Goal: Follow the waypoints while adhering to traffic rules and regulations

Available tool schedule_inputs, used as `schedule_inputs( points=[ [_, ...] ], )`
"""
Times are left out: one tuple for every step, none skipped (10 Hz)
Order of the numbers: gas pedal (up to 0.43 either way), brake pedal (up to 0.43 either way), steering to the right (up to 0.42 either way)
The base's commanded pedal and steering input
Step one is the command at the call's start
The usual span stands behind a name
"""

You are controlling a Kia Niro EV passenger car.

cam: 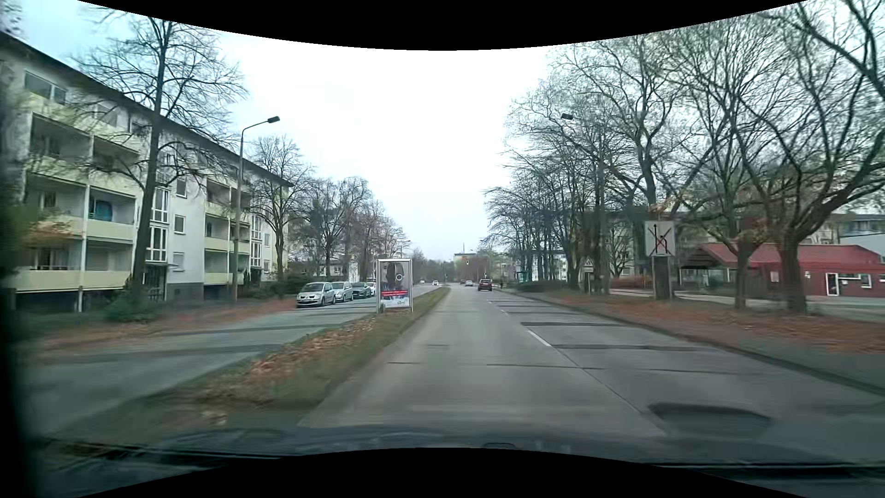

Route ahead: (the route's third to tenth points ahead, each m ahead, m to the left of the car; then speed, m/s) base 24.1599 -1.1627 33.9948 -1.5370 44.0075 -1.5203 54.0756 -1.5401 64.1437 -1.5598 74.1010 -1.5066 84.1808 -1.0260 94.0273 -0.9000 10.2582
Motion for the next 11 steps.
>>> schedule_inputs(
  points=[
    [0.169,0.0,-0.005],
    [0.169,0.0,-0.005],
    [0.169,0.0,-0.005],
    [0.169,0.0,-0.005],
    [0.169,0.0,-0.005],
    [0.169,0.0,-0.005],
    [0.169,0.0,-0.004],
    [0.169,0.0,-0.003],
    [0.157,0.0,-0.002],
    [0.157,0.0,-0.002],
    [0.157,0.0,-0.003]
  ],
)
